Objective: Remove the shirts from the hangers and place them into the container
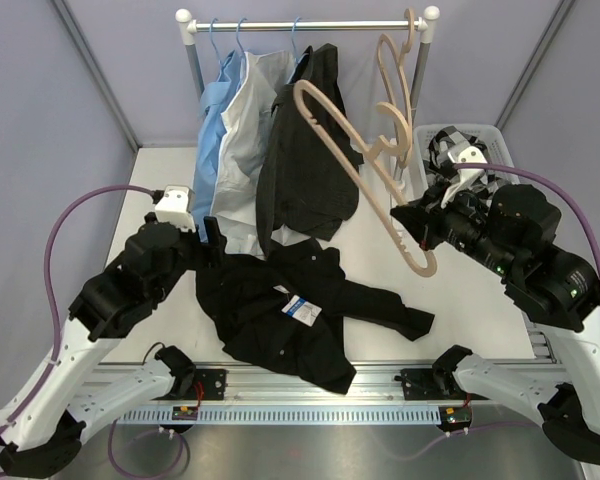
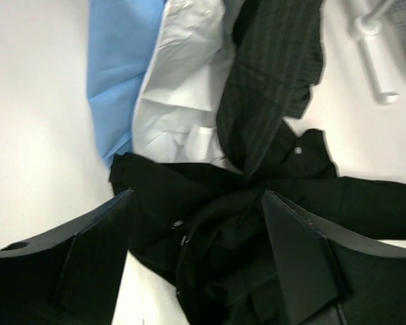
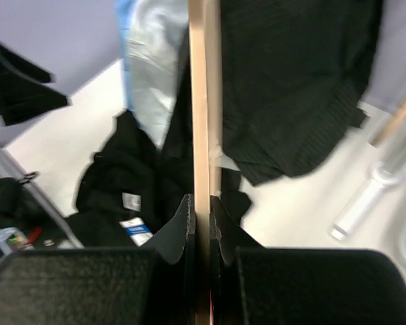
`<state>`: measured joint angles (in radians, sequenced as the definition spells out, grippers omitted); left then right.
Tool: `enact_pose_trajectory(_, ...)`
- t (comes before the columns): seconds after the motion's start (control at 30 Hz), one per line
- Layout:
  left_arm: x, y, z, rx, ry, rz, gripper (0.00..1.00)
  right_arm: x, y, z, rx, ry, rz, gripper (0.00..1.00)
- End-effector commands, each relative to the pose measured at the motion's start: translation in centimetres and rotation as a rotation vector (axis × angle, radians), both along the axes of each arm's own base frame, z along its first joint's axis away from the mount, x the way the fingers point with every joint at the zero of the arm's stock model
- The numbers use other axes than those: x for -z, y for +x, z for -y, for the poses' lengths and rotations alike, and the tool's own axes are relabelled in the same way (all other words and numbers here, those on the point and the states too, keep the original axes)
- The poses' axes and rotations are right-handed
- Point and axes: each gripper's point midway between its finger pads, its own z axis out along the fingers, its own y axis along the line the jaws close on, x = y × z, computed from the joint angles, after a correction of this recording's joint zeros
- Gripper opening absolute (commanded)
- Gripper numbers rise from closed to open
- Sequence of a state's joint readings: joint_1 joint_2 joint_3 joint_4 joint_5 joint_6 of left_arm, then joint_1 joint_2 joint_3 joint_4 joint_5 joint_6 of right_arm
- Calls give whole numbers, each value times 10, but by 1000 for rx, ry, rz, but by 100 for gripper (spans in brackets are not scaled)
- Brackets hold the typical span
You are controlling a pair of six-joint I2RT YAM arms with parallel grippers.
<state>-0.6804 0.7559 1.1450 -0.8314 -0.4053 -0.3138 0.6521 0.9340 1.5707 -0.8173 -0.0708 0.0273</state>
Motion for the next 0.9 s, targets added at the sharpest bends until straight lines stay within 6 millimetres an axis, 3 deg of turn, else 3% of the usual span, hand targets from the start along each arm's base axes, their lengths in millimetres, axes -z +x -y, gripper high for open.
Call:
enact_pose_trajectory(0.0,-2,8,-15,-109,2,31,83,7,12,45,215,-100,43,0)
enact_pose_trajectory(0.13,6,10,-14,-114,19,12,88,14,21,56,305,-132,-1,0)
enact_pose_trajectory(0.23,8,11,-10,-97,26,3,91,22,45,49,378,-160,-70,0)
enact_pose_trajectory(0.3,9,11,-9,-92,29,0,95,14,55,45,408,-145,-86,0)
enact_pose_trajectory(0.4,12,10,-9,-77,37,-5,99,14,81,30,424,-189,-125,0)
enact_pose_trajectory(0.43,14,8,-7,-64,37,-8,99,24,96,21,429,-215,-153,0)
enact_pose_trajectory(0.47,15,8,-8,-62,39,-11,99,14,102,19,438,-197,-140,0)
enact_pose_trajectory(0.53,14,4,-8,-54,25,-4,99,21,124,15,474,-224,-161,0)
enact_pose_trajectory(0.57,14,3,-8,-53,18,-3,99,12,130,16,497,-208,-149,0)
enact_pose_trajectory(0.87,18,-6,-2,-3,-29,-13,99,2,203,11,612,-176,-119,0)
